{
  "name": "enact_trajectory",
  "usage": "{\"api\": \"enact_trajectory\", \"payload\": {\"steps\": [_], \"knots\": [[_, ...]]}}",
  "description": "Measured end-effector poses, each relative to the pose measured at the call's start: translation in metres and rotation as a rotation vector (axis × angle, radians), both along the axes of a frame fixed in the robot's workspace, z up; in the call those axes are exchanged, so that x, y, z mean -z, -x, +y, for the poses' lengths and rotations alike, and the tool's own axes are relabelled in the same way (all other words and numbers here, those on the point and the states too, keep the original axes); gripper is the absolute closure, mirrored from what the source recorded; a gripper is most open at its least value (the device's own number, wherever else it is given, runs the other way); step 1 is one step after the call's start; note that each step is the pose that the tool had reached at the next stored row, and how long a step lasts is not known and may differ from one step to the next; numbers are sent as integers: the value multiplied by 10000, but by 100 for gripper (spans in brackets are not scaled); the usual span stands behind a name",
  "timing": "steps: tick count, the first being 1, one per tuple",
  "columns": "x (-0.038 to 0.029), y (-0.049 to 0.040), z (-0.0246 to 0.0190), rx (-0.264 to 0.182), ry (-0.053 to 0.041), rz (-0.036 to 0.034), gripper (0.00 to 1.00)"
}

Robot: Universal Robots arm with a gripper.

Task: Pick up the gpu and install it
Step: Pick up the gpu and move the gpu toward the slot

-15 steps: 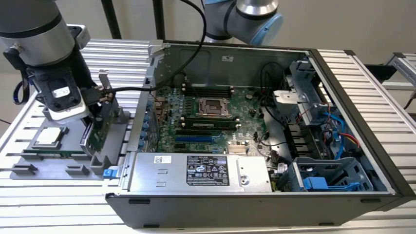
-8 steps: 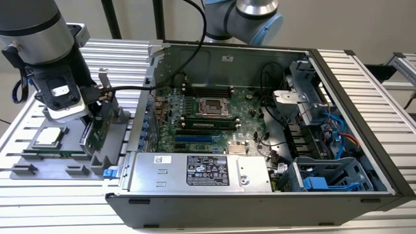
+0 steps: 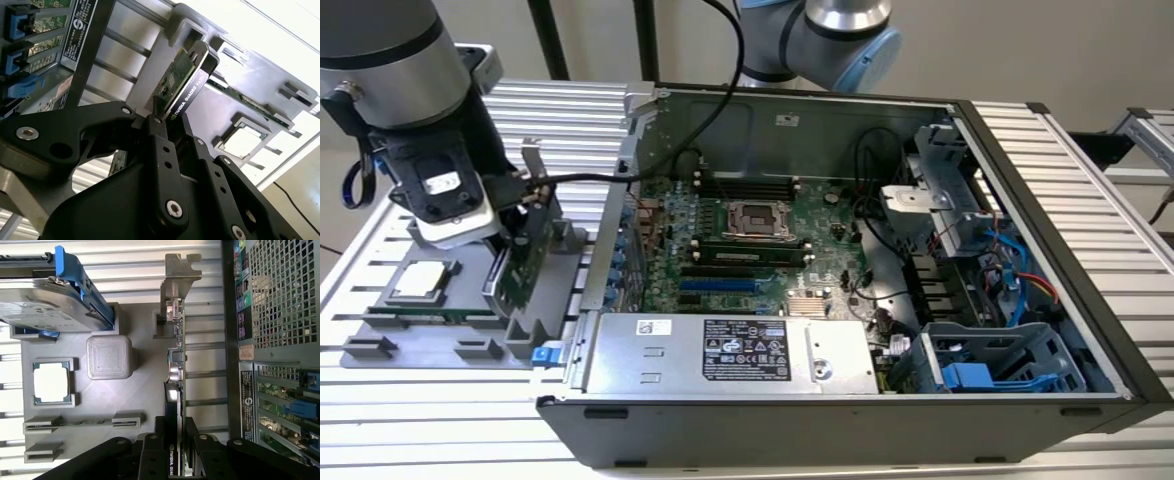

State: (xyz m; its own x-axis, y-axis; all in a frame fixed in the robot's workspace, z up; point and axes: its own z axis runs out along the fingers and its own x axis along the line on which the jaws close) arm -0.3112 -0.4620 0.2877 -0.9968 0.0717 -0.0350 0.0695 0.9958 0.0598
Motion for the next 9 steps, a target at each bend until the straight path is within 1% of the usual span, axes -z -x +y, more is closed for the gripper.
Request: {"api": "enact_trajectory", "payload": {"steps": [9], "knots": [[-30, 1, 1, 1, 0, 0, 100]]}}
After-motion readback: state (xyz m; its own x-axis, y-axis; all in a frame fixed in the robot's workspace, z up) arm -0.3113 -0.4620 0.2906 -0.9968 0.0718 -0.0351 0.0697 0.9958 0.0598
